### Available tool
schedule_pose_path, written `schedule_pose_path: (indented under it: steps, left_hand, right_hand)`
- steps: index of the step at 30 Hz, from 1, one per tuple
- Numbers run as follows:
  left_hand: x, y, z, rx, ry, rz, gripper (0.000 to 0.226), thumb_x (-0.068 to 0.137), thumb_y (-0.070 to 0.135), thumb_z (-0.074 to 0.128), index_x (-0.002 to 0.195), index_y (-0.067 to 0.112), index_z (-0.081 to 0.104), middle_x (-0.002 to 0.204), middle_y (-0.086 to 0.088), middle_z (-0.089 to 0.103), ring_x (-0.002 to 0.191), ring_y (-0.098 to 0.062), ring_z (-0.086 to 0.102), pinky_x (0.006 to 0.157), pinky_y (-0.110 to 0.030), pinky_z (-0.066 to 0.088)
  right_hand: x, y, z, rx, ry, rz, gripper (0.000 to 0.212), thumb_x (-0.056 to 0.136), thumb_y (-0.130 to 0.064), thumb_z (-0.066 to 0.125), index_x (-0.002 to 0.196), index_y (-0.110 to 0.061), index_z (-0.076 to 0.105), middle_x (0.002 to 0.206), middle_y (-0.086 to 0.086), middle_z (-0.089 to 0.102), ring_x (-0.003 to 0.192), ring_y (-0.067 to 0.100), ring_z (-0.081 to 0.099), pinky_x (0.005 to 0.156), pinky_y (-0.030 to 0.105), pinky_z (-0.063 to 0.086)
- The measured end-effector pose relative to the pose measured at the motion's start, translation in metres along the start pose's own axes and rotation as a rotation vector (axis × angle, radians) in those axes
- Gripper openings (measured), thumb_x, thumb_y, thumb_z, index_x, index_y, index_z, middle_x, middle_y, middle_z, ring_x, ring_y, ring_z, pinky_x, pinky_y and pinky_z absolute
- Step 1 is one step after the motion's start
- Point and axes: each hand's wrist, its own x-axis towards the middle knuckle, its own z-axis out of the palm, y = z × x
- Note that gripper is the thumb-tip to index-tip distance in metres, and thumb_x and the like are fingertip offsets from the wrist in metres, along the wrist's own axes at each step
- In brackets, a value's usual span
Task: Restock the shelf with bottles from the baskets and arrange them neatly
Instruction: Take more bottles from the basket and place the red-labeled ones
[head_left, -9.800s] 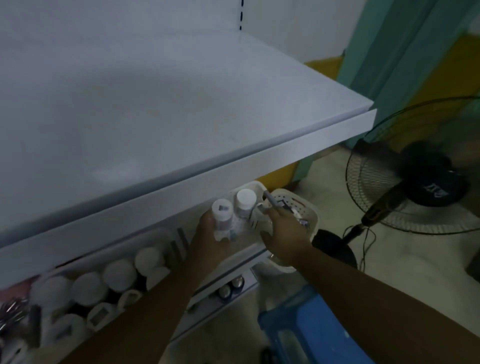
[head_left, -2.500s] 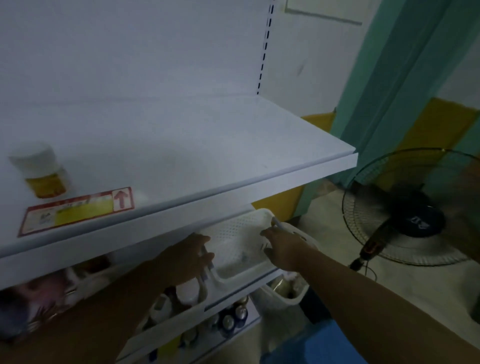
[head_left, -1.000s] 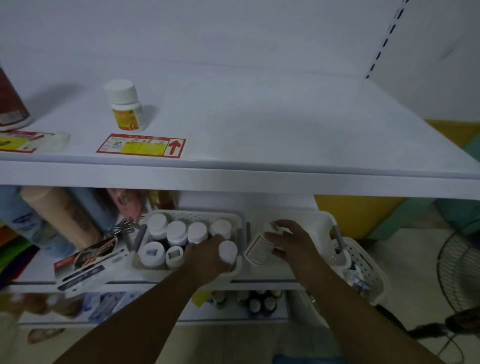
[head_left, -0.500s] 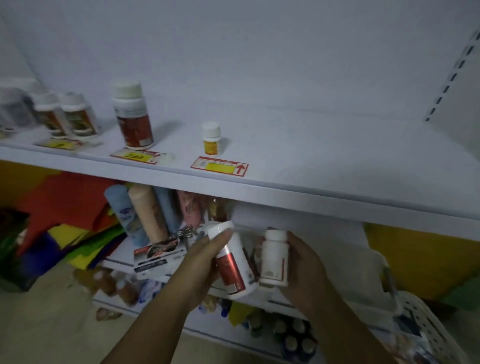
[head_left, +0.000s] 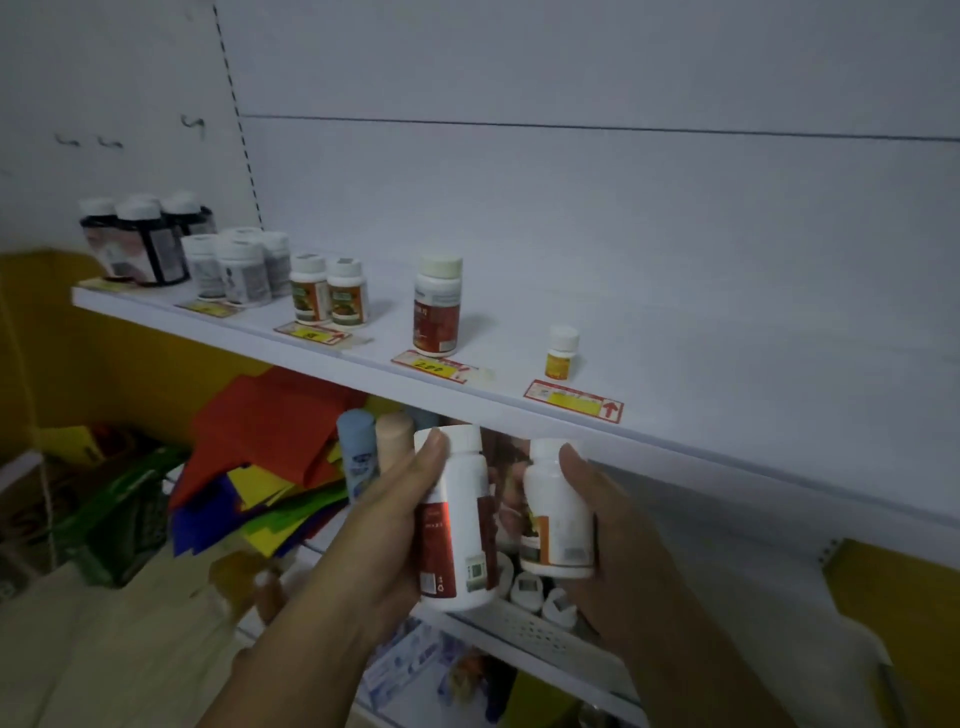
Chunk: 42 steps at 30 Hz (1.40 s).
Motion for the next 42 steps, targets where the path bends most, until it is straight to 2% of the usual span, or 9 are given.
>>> schedule_pose_path:
  steps: [7, 13, 18, 22, 24, 27, 31, 35, 42]
  left_hand:
    - [-0.011, 0.062, -0.054, 0.062, -0.117, 0.042, 0.055, 0.061, 0.048, 0.068, 0.103, 0.013, 0.072, 0.097, -0.020, 0.073, 0.077, -0.031, 0.071, 0.062, -0.039, 0.059]
    - [-0.018, 0.105, -0.100, 0.096, -0.153, 0.071, 0.049, 0.063, 0.050, 0.066, 0.100, 0.018, 0.073, 0.099, -0.016, 0.074, 0.088, -0.030, 0.072, 0.062, -0.036, 0.059]
    - [-0.015, 0.130, -0.130, 0.091, -0.154, 0.085, 0.048, 0.058, 0.052, 0.066, 0.096, 0.024, 0.075, 0.095, -0.010, 0.076, 0.084, -0.026, 0.073, 0.055, -0.032, 0.058]
    - [-0.001, 0.143, -0.146, 0.124, -0.160, 0.111, 0.046, 0.060, 0.049, 0.066, 0.098, 0.024, 0.074, 0.098, -0.010, 0.075, 0.087, -0.027, 0.073, 0.060, -0.032, 0.059]
    - [0.011, 0.153, -0.150, 0.134, -0.145, 0.140, 0.047, 0.056, 0.049, 0.067, 0.096, 0.024, 0.075, 0.096, -0.011, 0.076, 0.085, -0.027, 0.073, 0.058, -0.032, 0.059]
    - [0.032, 0.174, -0.153, 0.156, -0.146, 0.179, 0.049, 0.052, 0.049, 0.069, 0.093, 0.023, 0.075, 0.093, -0.010, 0.076, 0.080, -0.025, 0.074, 0.055, -0.031, 0.058]
    - [0.061, 0.211, -0.150, 0.276, -0.111, 0.258, 0.049, 0.047, 0.050, 0.070, 0.088, 0.025, 0.076, 0.087, -0.009, 0.077, 0.072, -0.022, 0.074, 0.057, -0.031, 0.057]
    - [0.081, 0.253, -0.154, 0.433, -0.090, 0.403, 0.039, 0.049, 0.054, 0.068, 0.084, 0.039, 0.074, 0.092, 0.001, 0.077, 0.084, -0.016, 0.073, 0.072, -0.036, 0.052]
    - [0.125, 0.309, -0.175, 0.437, -0.113, 0.463, 0.027, 0.062, 0.046, 0.066, 0.078, 0.027, 0.075, 0.094, -0.009, 0.075, 0.087, -0.026, 0.072, 0.060, -0.029, 0.059]
  right_hand:
    - [0.025, 0.026, 0.074, 0.188, -0.084, -0.005, 0.036, 0.072, -0.044, 0.063, 0.085, -0.012, 0.074, 0.075, 0.010, 0.069, 0.061, 0.020, 0.066, 0.054, 0.029, 0.055]
    - [0.045, 0.047, 0.134, 0.024, -0.003, -0.073, 0.064, 0.062, -0.051, 0.066, 0.110, -0.009, 0.063, 0.086, 0.014, 0.072, 0.071, 0.026, 0.069, 0.059, 0.035, 0.056]
    - [0.060, 0.050, 0.163, -0.159, 0.119, -0.100, 0.061, 0.063, -0.050, 0.059, 0.111, -0.013, 0.063, 0.087, 0.012, 0.074, 0.071, 0.025, 0.071, 0.058, 0.034, 0.054]
    - [0.082, 0.053, 0.179, -0.461, 0.203, -0.233, 0.056, 0.068, -0.059, 0.057, 0.109, -0.021, 0.062, 0.113, 0.016, 0.067, 0.102, 0.031, 0.065, 0.089, 0.049, 0.052]
    - [0.095, 0.046, 0.188, -0.564, 0.203, -0.317, 0.037, 0.071, -0.065, 0.061, 0.088, -0.033, 0.070, 0.110, 0.013, 0.069, 0.104, 0.031, 0.064, 0.094, 0.050, 0.049]
    - [0.117, 0.028, 0.195, -0.560, 0.161, -0.362, 0.028, 0.061, -0.063, 0.059, 0.077, -0.044, 0.072, 0.091, -0.001, 0.075, 0.086, 0.019, 0.071, 0.073, 0.037, 0.057]
    - [0.156, -0.009, 0.209, -0.614, 0.072, -0.498, 0.054, 0.058, -0.059, 0.058, 0.100, -0.027, 0.071, 0.093, -0.005, 0.076, 0.084, 0.012, 0.072, 0.068, 0.027, 0.059]
    - [0.199, -0.058, 0.231, -0.783, 0.064, -0.616, 0.029, 0.075, -0.047, 0.063, 0.095, -0.027, 0.070, 0.088, -0.012, 0.073, 0.077, -0.004, 0.067, 0.056, 0.006, 0.048]
    - [0.307, -0.110, 0.260, -1.350, 0.147, -0.638, 0.027, 0.077, -0.039, 0.072, 0.093, -0.018, 0.067, 0.089, -0.006, 0.064, 0.080, 0.010, 0.059, 0.062, 0.024, 0.045]
